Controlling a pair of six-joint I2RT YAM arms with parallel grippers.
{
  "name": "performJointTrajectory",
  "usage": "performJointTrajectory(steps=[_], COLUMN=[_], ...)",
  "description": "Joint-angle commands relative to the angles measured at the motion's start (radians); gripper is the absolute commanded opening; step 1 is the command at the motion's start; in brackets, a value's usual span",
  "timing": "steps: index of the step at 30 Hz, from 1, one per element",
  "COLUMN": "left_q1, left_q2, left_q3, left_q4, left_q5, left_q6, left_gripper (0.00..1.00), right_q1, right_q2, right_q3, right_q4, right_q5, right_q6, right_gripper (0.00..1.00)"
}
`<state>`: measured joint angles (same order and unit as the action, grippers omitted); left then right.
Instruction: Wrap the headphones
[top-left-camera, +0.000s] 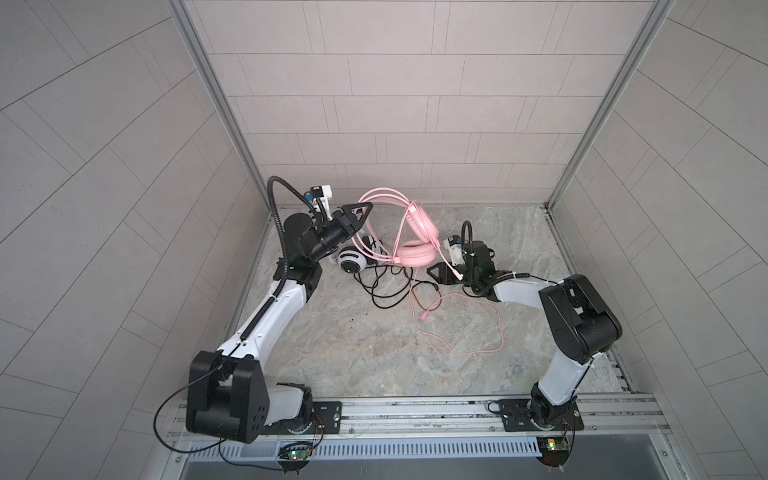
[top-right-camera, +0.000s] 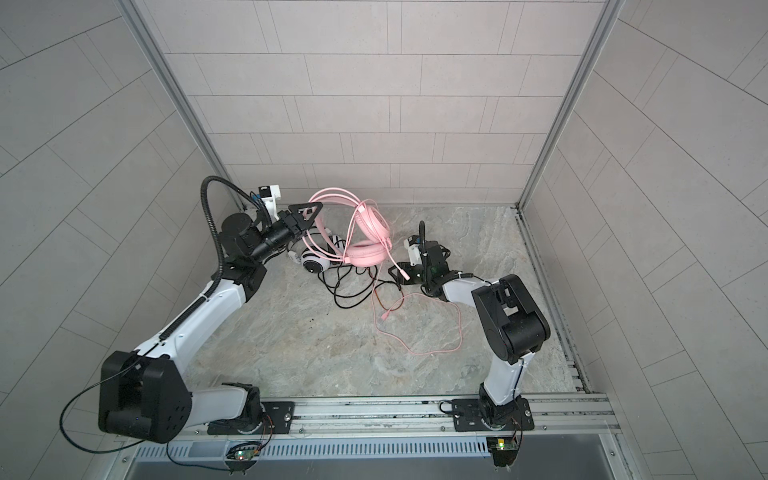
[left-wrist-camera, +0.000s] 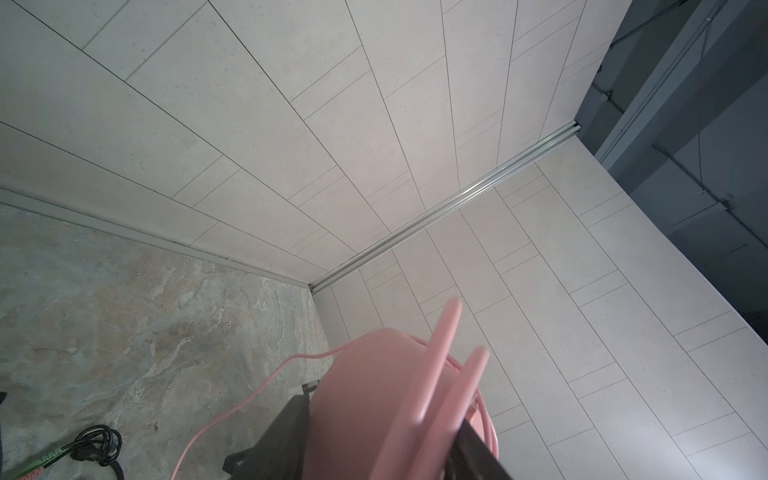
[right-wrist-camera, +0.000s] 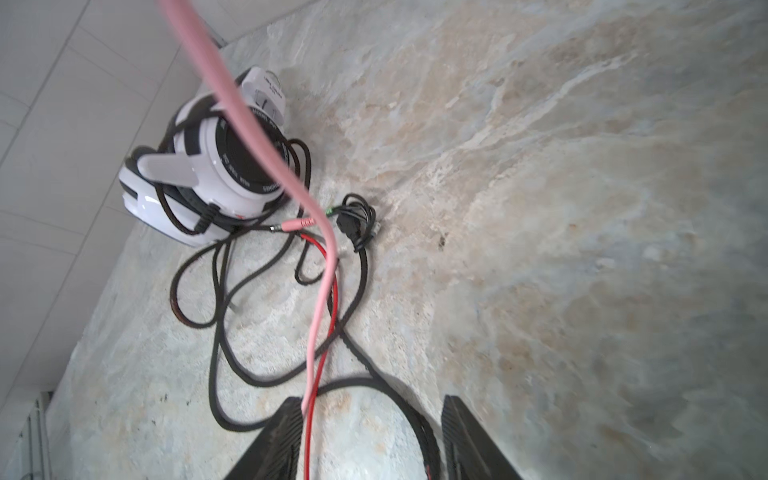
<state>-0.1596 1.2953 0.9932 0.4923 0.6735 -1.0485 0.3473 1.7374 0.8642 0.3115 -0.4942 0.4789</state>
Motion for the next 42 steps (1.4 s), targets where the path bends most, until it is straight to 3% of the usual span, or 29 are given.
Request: performJointTrajectory(steps=[1,4,6,8,13,20,25,29,36,42], left_q1=[-0.003,-0.017,-0.029,-0.034,-0.037,-0.043,-0.045,-0.046,-0.044,-0.044], left_q2=[-0.068,-0.075,-0.08,-0.088,-0.082,-0.075,-0.067,-0.057,-0.024,0.013], left_q3=[0.079,0.084,0.102,0.123,0.183,0.208,0.222,0.218,0.229,0.205], left_q4=[-0.048,-0.038,-0.061,-0.104,-0.162,-0.155,-0.154,-0.128,-0.118,-0.031], left_q5=[-0.057,-0.078,-0.091,-0.109,-0.106,-0.117,-0.117,-0.119,-0.145,-0.252], left_q6=[-0.006,-0.039,-0.028,-0.01,0.01,-0.014,-0.032,-0.055,-0.051,-0.096], left_gripper=[0.0,0.0,0.0,0.0,0.0,0.0,0.0,0.0,0.0,0.0], right_q1=[-0.004,-0.004,0.001,0.016,0.085,0.159,0.192,0.22,0.232,0.259], right_q2=[-0.072,-0.058,-0.028,-0.012,-0.014,0.162,0.306,0.344,0.358,0.287], right_q3=[-0.046,-0.088,-0.113,-0.142,-0.166,-0.044,0.063,0.122,0.122,-0.017], right_q4=[0.05,0.182,0.313,0.406,0.436,0.534,0.667,0.672,0.701,0.753], right_q5=[0.019,0.004,-0.035,-0.047,0.001,0.031,0.027,0.067,0.071,0.086], right_q6=[-0.004,0.073,0.161,0.22,0.222,0.295,0.405,0.419,0.442,0.459], right_gripper=[0.59,0.62,0.82,0.86,0.86,0.8,0.68,0.56,0.16,0.12])
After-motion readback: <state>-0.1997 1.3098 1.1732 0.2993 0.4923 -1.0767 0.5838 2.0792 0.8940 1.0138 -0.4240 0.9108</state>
